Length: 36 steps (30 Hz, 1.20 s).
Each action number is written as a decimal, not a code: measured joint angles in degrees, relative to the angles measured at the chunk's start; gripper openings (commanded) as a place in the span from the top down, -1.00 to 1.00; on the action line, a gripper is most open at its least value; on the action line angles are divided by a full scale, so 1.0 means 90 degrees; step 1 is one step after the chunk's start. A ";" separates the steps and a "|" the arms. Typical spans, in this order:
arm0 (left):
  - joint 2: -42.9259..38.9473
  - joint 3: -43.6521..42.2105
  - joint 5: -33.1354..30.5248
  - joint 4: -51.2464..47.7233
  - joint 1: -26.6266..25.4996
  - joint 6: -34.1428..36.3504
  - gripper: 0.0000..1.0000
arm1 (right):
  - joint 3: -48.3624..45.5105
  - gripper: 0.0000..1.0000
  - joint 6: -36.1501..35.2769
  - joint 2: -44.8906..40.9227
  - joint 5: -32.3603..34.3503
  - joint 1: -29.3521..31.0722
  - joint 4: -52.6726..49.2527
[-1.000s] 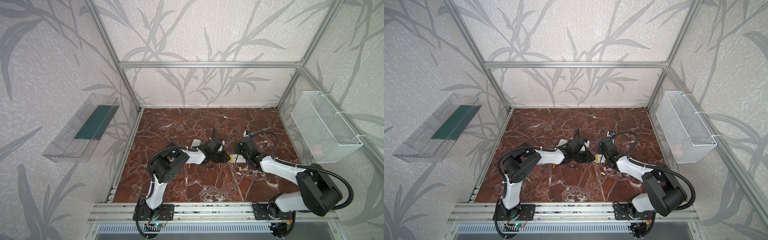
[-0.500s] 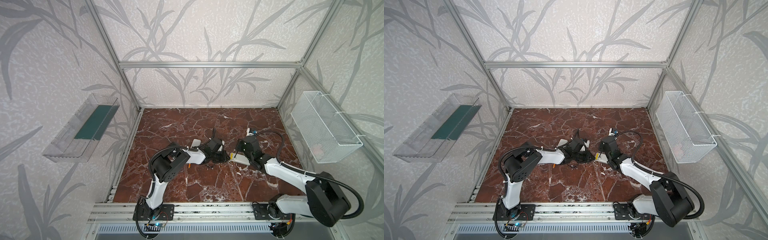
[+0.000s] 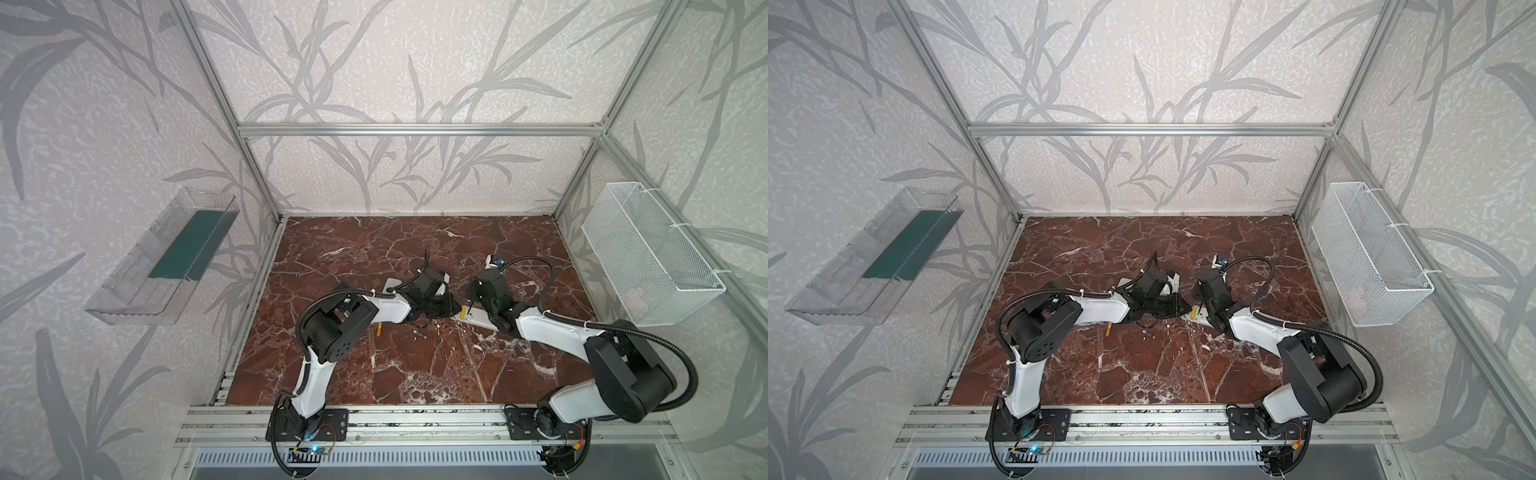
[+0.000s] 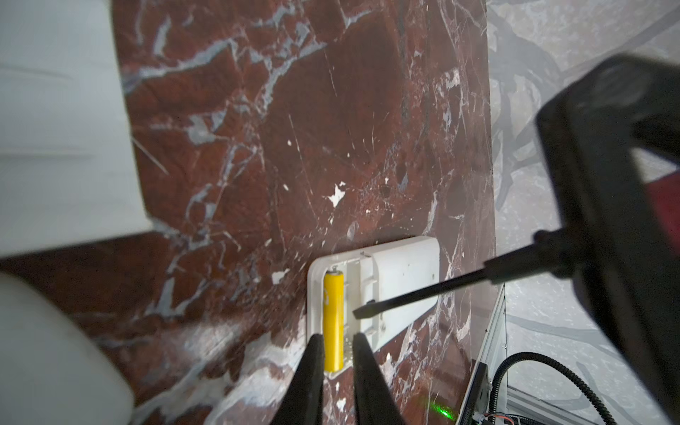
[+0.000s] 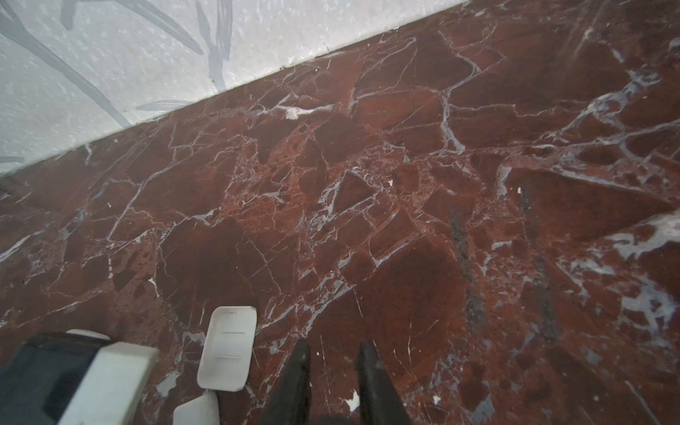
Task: Unload the batteries from the remote control
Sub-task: 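Insert the screwdriver tip beside the yellow battery with the right gripper, then lever the yellow battery out of the compartment with the right gripper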
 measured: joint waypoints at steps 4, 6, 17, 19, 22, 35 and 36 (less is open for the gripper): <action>0.0151 0.0080 0.0012 0.0005 0.0053 0.0010 0.64 | 0.0012 1.00 -0.0017 0.0182 0.0032 0.0019 0.0204; 0.0236 0.0095 0.0015 0.0010 0.0061 0.0007 0.64 | 0.0010 1.00 0.0007 0.0219 0.0029 0.0019 0.0289; 0.0376 0.0015 0.0151 0.0308 0.0061 -0.0177 0.74 | -0.0476 1.00 0.0721 0.0231 -0.0012 0.0017 0.1071; 0.0376 -0.0053 0.0177 0.0427 0.0061 -0.0236 0.77 | -0.0593 1.00 0.0894 0.0211 0.0000 0.0012 0.1236; 0.0376 -0.0153 0.0202 0.0595 0.0058 -0.0299 0.78 | -0.0699 1.00 0.1115 0.0202 0.0005 0.0012 0.1401; 0.0376 -0.0593 0.0226 0.1382 0.0044 -0.0670 0.80 | -0.1494 1.00 0.2346 0.0274 0.0172 -0.0177 0.2579; 0.0376 -0.0607 0.0226 0.1409 0.0044 -0.0675 0.80 | -0.1552 1.00 0.2460 0.0316 0.0175 -0.0209 0.2693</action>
